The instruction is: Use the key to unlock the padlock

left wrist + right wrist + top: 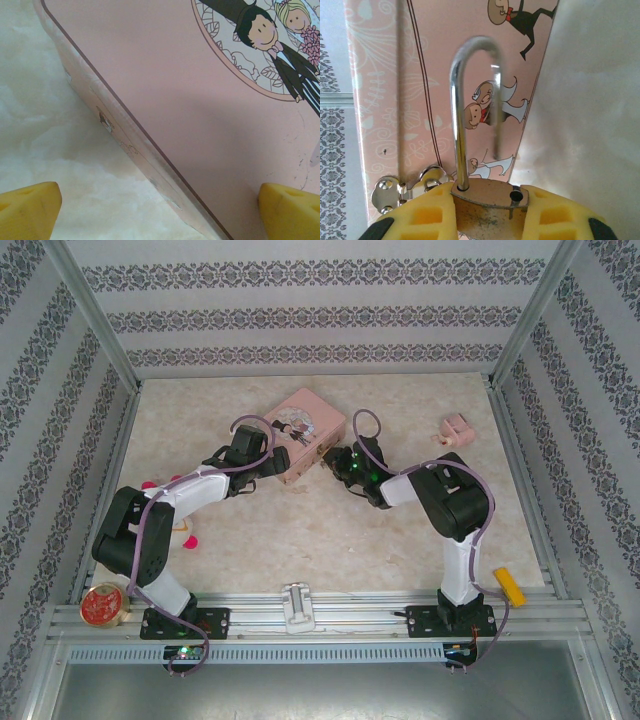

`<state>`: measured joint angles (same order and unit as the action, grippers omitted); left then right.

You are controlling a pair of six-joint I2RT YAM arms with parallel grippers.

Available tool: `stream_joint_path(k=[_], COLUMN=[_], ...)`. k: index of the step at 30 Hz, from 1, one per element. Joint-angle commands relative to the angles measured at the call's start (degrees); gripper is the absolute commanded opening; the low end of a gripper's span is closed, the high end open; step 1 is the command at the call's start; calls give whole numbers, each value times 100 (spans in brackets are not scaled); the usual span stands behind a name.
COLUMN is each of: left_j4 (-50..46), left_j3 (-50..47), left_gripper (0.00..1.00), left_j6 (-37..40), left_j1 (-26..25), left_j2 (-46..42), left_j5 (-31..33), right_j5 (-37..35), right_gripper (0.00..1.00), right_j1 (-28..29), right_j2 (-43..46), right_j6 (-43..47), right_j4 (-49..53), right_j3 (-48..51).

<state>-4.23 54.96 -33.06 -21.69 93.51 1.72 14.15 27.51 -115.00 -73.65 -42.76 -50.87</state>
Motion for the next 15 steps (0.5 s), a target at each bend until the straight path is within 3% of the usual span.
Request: stream_joint_path(k=[1,7,15], left_j4=[-636,-633,-619], left_j3=[-198,-208,-352], left_gripper=[99,100,91], left_j6=[107,106,126], left_j1=[-19,9,253], left_j2=[27,-32,-419], left_j5=[96,127,217], right_j5=[-126,-180,-168], right_gripper=[0,0,0], right_j1=[0,0,0], right_j2=[-46,263,1149], right_j6=[15,238,729], right_j4=[-215,-39,488], right_j3=[-85,130,860])
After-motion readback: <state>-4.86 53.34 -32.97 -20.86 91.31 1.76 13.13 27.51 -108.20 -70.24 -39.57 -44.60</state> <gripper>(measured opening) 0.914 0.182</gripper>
